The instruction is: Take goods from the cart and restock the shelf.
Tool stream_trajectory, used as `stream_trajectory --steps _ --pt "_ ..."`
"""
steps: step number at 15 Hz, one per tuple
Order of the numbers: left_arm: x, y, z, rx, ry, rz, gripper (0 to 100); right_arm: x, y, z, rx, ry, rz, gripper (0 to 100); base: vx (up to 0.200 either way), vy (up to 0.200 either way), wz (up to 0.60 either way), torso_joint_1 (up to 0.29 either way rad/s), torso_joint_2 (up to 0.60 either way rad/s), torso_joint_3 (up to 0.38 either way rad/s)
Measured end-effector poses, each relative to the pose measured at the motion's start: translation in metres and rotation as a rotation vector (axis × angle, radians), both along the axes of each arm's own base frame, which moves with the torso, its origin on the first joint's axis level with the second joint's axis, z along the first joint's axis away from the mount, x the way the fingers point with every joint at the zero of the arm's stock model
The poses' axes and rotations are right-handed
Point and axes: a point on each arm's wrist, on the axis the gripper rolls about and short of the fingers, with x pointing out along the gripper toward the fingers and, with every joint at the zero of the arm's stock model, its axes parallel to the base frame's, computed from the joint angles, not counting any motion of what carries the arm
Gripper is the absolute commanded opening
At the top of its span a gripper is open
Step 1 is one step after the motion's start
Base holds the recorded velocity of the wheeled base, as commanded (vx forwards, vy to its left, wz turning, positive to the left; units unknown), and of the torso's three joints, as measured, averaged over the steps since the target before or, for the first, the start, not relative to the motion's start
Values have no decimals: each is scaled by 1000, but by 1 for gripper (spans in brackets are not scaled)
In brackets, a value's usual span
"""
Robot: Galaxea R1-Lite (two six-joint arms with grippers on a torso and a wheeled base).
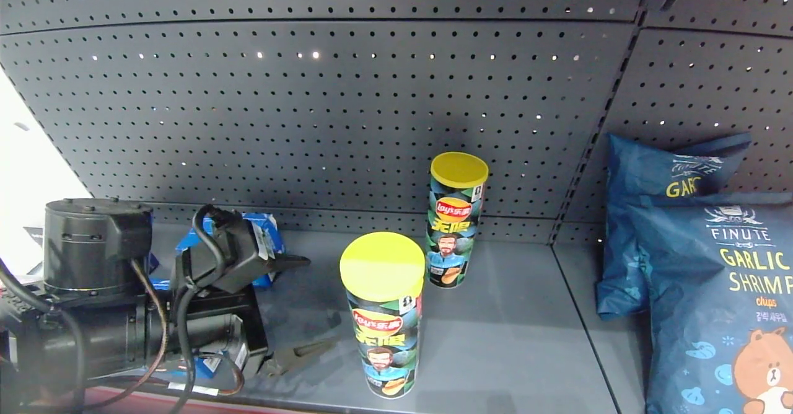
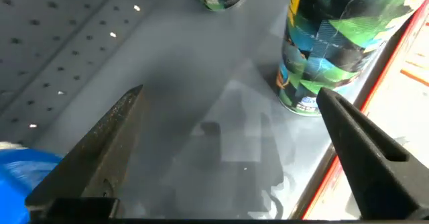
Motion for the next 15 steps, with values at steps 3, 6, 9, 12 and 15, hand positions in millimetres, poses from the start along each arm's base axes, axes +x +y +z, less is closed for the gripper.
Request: stream_trajectory --steps 3,6,9,12,15 --pt "3 -8 -3 11 11 -17 100 0 0 0 0 0 0 100 0 0 0 0 0 0" --pt "7 -16 -2 12 10 -29 100 0 0 0 0 0 0 100 0 0 0 0 0 0" --pt "10 -23 1 15 -2 -34 100 0 0 0 0 0 0 100 0 0 0 0 0 0" --pt "11 -29 2 15 -6 -49 100 0 0 0 0 0 0 100 0 0 0 0 0 0" --pt "9 -30 0 24 1 -45 100 0 0 0 0 0 0 100 0 0 0 0 0 0"
